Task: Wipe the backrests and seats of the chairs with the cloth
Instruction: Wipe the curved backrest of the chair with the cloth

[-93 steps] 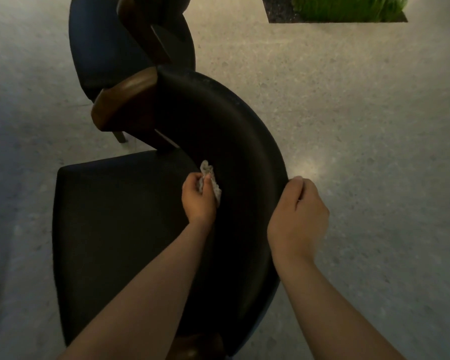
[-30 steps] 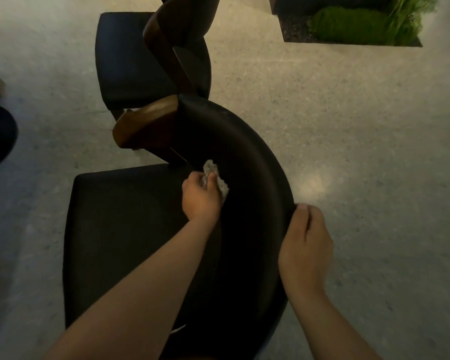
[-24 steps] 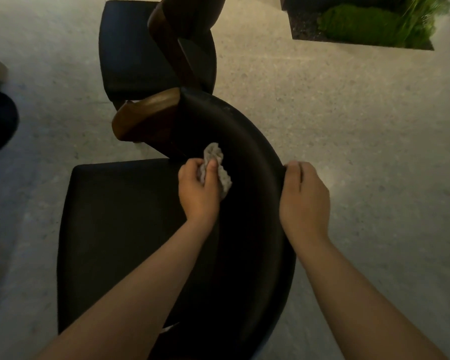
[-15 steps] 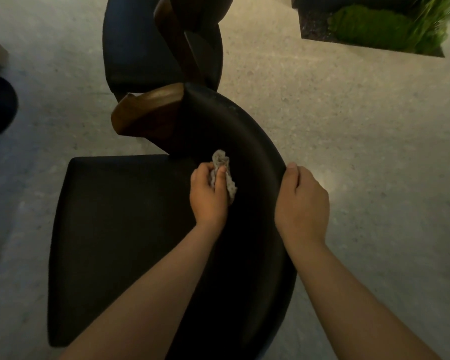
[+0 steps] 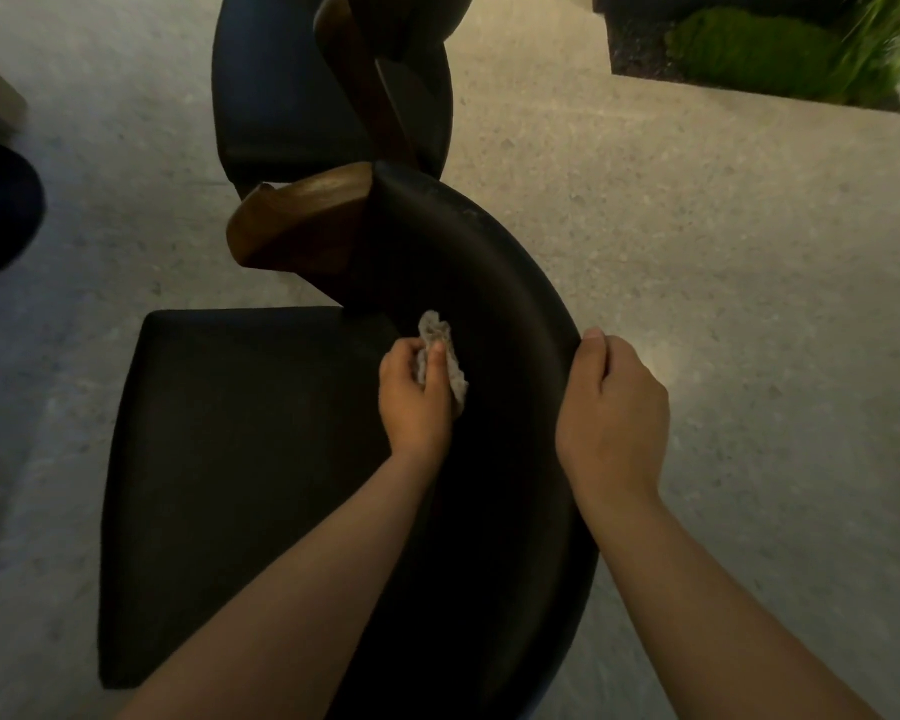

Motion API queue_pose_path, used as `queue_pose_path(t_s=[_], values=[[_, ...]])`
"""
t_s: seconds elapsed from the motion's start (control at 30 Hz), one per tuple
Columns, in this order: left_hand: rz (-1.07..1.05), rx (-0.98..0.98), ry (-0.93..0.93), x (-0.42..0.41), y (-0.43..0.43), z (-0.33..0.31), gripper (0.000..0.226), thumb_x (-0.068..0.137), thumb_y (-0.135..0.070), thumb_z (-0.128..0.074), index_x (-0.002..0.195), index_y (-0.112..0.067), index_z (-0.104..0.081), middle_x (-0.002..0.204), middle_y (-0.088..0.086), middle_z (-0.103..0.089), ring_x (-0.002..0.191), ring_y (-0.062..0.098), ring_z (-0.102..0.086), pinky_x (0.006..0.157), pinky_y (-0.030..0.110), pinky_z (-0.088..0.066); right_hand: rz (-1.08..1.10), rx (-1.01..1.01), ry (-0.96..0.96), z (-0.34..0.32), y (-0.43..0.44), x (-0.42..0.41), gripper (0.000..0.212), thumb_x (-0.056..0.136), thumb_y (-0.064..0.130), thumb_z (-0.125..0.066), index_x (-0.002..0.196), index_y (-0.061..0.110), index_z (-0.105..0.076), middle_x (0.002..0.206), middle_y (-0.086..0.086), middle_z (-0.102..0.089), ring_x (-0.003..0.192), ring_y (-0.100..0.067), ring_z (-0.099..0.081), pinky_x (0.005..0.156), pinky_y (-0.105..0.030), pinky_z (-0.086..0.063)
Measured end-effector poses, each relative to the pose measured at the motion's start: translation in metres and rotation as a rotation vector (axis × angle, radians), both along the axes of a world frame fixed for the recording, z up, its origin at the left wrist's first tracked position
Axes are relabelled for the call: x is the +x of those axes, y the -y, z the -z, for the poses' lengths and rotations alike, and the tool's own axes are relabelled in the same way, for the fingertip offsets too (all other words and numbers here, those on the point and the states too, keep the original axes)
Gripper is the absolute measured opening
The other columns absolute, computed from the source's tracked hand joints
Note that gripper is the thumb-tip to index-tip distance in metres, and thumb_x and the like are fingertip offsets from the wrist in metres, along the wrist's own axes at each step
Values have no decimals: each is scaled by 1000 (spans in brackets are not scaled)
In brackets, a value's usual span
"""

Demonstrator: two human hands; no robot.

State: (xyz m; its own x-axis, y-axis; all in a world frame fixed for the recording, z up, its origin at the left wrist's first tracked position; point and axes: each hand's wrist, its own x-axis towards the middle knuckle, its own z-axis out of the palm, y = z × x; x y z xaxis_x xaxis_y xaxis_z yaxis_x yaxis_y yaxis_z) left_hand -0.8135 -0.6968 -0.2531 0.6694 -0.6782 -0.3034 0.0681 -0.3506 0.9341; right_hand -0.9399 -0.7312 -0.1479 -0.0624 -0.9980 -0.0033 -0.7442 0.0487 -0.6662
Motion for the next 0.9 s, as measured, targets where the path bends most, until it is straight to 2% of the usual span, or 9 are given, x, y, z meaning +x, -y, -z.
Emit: queue_pose_path(t_s=[0.17,0.33,0.4,0.53,0.7,0.8,0.9], values=[[-75,90,-20,-1,1,23,9,96,-41,-48,94,-38,-57,105,-7,-60,89,4,-61,77,26,-52,0,-13,16,2,1,0,41,103,32,-34,64,22,-44,55,6,-44,48,-7,-40,49,-23,-27],[73,460,-60,24,-21,45,18,98,-40,-49,100,-24,-59,107,3,-63,81,9,-60,63,25,-43,1,-20,13,2,0,-1,42,104,31,-35,63,23,-42,54,7,-43,47,-8,-39,47,-20,-25],[87,491,-36,31,-29,42,22,98,-40,-49,104,-21,-59,110,6,-62,83,11,-60,65,25,-43,6,-16,15,2,0,-2,42,103,31,-35,64,21,-44,54,6,-44,48,-8,-40,48,-22,-27],[70,267,82,34,-25,4,24,97,-39,-51,109,-20,-59,111,2,-58,90,10,-60,77,29,-51,10,0,19,1,0,0,41,103,31,-34,68,16,-49,55,4,-45,50,-11,-42,50,-26,-29],[49,4,202,19,1,-66,13,95,-39,-54,102,-29,-58,105,-7,-58,88,-4,-58,68,13,-45,21,1,5,-2,-1,1,40,103,30,-34,70,15,-50,57,4,-47,50,-10,-44,48,-25,-27],[20,-106,254,9,21,-98,12,93,-37,-58,99,-27,-59,103,-9,-57,90,-8,-55,71,4,-43,7,2,-23,-2,-1,2,38,103,30,-34,71,15,-49,58,4,-47,51,-12,-44,49,-27,-24],[32,-168,326,2,39,-114,8,92,-35,-61,96,-28,-58,101,-10,-53,89,-6,-54,74,5,-44,-4,-16,-58,-2,-1,3,36,103,29,-34,72,15,-48,58,4,-47,51,-12,-44,47,-27,-22]])
